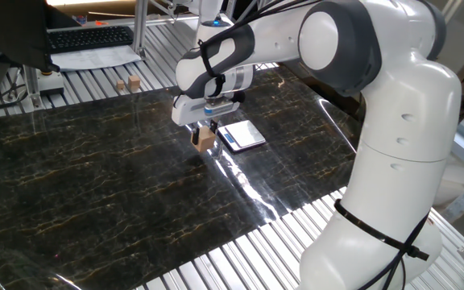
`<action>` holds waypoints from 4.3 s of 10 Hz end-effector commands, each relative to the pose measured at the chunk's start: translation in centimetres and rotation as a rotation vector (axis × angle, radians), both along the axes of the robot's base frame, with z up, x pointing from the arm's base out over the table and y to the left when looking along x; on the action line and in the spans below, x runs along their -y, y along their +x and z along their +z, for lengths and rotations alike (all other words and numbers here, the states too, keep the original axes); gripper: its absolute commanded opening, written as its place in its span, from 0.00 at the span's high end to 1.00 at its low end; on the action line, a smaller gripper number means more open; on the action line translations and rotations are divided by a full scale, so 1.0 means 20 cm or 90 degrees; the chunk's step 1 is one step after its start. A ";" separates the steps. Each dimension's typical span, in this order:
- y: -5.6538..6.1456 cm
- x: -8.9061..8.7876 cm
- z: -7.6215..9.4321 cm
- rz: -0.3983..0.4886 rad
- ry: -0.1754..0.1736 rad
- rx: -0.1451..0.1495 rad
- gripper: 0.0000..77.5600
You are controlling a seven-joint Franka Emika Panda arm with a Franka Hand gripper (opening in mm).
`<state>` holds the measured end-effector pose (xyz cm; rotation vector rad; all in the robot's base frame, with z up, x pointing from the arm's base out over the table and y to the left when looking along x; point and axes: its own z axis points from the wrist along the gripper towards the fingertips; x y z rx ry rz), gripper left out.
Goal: Remove the object from the scale
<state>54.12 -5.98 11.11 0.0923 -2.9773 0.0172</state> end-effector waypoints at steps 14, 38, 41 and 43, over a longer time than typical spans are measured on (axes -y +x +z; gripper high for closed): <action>0.06 0.00 -0.12 -0.009 -0.004 0.034 0.99; 0.07 -0.01 -0.14 -0.018 -0.004 0.046 0.00; 0.07 -0.01 -0.14 -0.018 -0.004 0.046 0.00; 0.07 -0.01 -0.13 0.002 -0.003 0.044 0.00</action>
